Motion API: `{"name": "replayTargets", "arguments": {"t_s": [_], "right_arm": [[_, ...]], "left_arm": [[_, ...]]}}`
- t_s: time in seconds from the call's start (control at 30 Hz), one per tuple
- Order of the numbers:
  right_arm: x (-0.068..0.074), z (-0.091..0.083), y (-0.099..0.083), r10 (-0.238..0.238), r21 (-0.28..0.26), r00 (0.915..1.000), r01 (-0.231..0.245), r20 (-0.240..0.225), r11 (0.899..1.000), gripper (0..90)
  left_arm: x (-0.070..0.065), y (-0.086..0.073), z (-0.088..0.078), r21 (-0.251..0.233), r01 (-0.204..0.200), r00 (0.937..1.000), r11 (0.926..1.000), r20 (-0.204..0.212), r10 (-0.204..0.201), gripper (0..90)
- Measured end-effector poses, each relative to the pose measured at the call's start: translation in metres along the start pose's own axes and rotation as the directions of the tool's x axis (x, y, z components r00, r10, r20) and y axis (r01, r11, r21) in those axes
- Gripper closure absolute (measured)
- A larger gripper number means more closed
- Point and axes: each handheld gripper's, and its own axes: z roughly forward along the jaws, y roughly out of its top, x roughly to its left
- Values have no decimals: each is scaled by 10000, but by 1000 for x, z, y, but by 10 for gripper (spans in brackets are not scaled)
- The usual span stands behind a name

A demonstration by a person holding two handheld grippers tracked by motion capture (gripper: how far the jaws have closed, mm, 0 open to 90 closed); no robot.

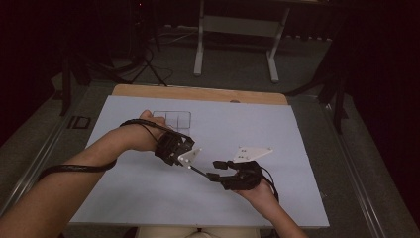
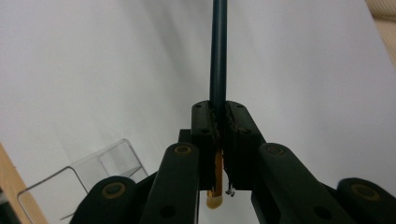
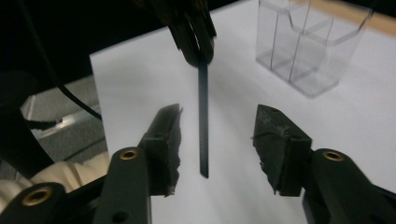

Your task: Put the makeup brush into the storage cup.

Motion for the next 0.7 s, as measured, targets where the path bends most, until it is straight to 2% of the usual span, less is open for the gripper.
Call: {"name": "replayTargets", "arguments": {"t_s": [0.03,0.07,0.1,0.13,0.17,0.2,0.3,0.33,0.43,0.47,0.5,0.63,0.67,0.7], "right_arm": [[0,0,0,0,0,10000,0,0,10000,520],[-1,6,-1,137,321,9999,-139,46,9994,548],[-1,6,-1,137,321,9999,-139,46,9994,548],[-3,9,-1,332,400,9991,-322,-254,9987,549],[-3,9,-1,332,400,9991,-322,-254,9987,549],[-3,13,0,489,583,9977,-462,-471,9972,571],[-3,16,0,749,693,9951,-704,-648,9951,576],[-1,19,0,777,840,9935,-708,-830,9940,604],[0,21,0,802,905,9929,-722,-881,9933,622],[1,21,0,758,883,9940,-687,-792,9937,672],[1,21,0,758,883,9940,-687,-792,9937,672],[-1,23,0,843,1215,9925,-732,-889,9899,724],[-1,25,0,891,1491,9919,-750,-902,9860,736],[-1,25,0,891,1491,9919,-750,-902,9860,736]], "left_arm": [[-1,1,0,-45,-141,9999,9999,65,142,840],[-2,4,1,-4,-358,9993,9994,-101,358,841],[-3,6,0,22,-557,9984,9984,-64,557,841],[-5,7,-1,-163,-1015,9948,9947,-94,1013,841],[-5,9,-1,-120,-1176,9929,9930,-212,1173,841],[-5,12,-2,-112,-1090,9940,9940,-23,1089,841],[-4,14,-3,-177,-1181,9930,9928,11,1182,841],[-3,15,-5,-516,-1145,9934,9921,21,1148,841],[-1,16,-6,-578,-1083,9939,9924,123,1092,842],[1,16,-6,-522,-907,9958,9945,93,913,841],[1,16,-6,-522,-907,9958,9945,93,913,841],[1,16,-4,-501,-983,9950,9939,143,991,841],[0,16,-3,-458,-963,9951,9943,176,972,841],[0,16,-2,-495,-892,9957,9948,218,903,841]]}}
